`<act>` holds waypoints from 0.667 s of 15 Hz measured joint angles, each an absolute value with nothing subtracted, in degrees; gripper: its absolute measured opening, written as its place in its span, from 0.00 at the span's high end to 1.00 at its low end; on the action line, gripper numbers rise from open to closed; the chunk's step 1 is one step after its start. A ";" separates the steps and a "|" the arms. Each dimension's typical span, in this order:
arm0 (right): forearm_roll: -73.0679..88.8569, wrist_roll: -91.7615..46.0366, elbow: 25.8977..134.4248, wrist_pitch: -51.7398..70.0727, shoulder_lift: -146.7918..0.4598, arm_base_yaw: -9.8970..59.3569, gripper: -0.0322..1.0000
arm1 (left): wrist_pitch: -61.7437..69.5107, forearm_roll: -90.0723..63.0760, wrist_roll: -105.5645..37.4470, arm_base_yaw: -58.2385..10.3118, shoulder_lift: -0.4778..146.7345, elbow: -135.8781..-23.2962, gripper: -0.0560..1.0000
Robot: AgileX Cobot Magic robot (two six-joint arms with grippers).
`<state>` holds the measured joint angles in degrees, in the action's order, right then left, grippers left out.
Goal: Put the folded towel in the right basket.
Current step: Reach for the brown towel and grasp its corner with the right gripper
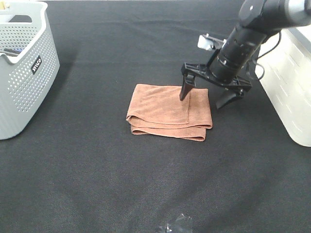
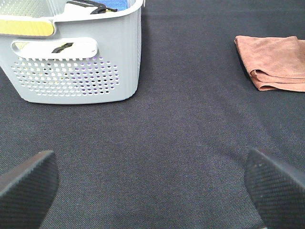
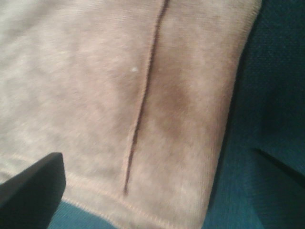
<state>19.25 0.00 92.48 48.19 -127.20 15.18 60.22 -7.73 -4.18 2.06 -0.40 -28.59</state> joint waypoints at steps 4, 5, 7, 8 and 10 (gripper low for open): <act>19.77 0.46 92.65 47.84 -130.18 14.27 0.03 | 60.22 -7.73 -4.18 2.06 -0.40 -28.59 0.01; 19.94 0.46 92.82 47.84 -130.81 14.27 0.03 | 60.22 -7.73 -4.18 2.06 -0.40 -28.59 0.01; 20.05 0.46 93.16 48.01 -131.21 14.27 0.03 | 60.22 -7.73 -4.18 2.06 -0.40 -28.59 0.01; 20.51 0.46 93.33 48.19 -131.49 14.21 0.03 | 60.22 -7.73 -4.18 2.06 -0.40 -28.59 0.01; 21.03 0.46 93.45 48.36 -131.84 14.09 0.03 | 60.22 -7.73 -4.18 2.06 -0.40 -28.59 0.01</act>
<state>21.03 0.46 93.45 48.36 -131.84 14.09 60.22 -7.73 -4.18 2.06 -0.40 -28.59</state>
